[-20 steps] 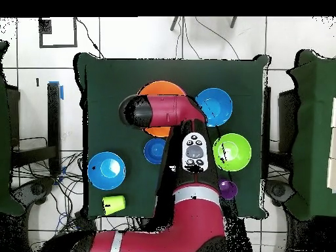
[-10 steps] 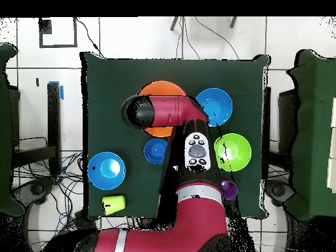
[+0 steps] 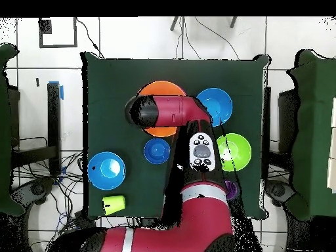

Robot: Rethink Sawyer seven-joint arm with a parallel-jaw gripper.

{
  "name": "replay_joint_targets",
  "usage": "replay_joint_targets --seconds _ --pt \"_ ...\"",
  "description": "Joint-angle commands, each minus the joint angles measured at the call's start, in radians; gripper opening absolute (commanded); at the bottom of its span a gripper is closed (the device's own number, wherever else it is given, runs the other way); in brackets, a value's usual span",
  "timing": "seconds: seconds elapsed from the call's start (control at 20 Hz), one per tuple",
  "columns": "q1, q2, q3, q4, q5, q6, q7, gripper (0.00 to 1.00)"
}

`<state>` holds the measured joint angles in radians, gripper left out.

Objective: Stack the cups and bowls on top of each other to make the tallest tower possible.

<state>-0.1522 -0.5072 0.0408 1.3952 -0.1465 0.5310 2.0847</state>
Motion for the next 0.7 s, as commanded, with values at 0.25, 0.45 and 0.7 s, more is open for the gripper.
replay_joint_targets --seconds 0.25,0.45,0.7 --pt "-0.012 0.001 0.113 0.073 0.023 -0.049 0.052 0.0" --pt "-0.014 -0.002 0.117 0.079 0.023 -0.052 0.054 0.0" --pt "-0.014 -0.007 0.119 0.085 0.024 -0.054 0.062 0.0"
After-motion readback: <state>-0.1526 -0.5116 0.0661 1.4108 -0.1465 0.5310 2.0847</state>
